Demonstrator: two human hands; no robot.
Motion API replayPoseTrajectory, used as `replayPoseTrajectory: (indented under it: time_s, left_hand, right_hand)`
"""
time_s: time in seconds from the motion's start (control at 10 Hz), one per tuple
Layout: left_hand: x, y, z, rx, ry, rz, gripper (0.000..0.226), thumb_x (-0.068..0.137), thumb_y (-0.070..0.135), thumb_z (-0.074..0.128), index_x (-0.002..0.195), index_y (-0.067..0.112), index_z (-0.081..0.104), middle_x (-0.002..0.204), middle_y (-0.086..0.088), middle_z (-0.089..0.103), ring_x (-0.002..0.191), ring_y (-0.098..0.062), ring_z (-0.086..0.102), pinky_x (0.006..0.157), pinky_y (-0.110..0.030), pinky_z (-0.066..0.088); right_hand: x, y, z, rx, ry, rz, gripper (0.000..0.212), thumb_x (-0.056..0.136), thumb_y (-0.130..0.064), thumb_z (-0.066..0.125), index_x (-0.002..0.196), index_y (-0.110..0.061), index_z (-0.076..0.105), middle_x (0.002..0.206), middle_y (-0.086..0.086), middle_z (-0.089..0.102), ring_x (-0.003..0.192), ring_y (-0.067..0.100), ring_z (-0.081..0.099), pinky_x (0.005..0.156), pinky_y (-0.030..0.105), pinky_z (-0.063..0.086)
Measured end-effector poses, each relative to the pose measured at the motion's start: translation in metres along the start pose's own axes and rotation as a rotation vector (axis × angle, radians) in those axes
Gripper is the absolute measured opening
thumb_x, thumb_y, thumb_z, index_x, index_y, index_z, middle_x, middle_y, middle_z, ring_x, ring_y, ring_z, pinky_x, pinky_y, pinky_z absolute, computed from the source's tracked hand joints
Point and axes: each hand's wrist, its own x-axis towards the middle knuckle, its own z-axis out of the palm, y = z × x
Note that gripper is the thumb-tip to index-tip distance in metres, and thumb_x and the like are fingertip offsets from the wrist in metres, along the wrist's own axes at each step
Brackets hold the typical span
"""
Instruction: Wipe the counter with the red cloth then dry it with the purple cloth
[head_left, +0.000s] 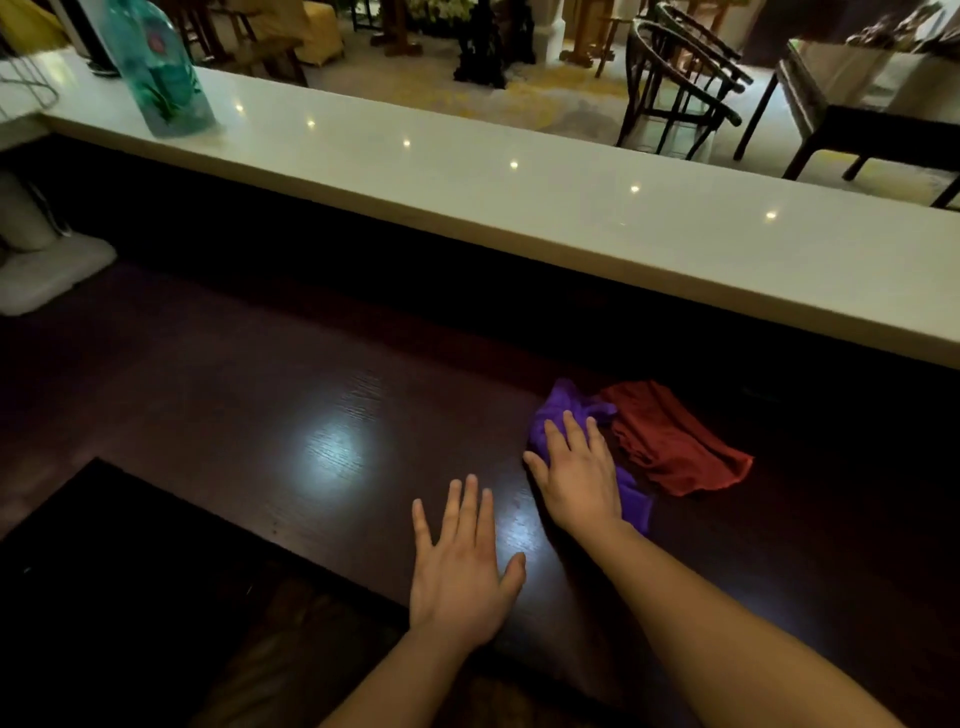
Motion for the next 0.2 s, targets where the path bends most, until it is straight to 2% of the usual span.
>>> replayPoseTrajectory:
  time_s: [0.1,0.2]
  left_hand:
    - [0.002,-0.003,-0.006,-0.051,-0.049,-0.069,0.081,0.086,0.068,0.012,0.156,0.028,0.007,0.167,-0.002,-0.001,0.150,-0.022,-0.016,0.116,-0.057,-0.017]
    - [-0.001,-0.009,-0.018,-0.139,-0.031,-0.202,0.075,0.084,0.069,0.013,0.153,0.042,0.002,0.166,-0.004,0.003,0.151,-0.024,-0.013,0.112,-0.057,-0.021]
  right_hand:
    - [0.001,-0.001,-0.006,0.039,-0.032,-0.013,0.070,0.094,-0.063,0.033,0.150,-0.021,0.029,0.162,0.009,0.017,0.149,0.035,0.005,0.121,0.048,0.012]
    - [-0.003,0.005,-0.014,0.002,-0.030,-0.064,0.073,0.093,-0.065,0.033,0.151,-0.022,0.026,0.164,0.008,0.011,0.150,0.035,0.003,0.121,0.050,0.007]
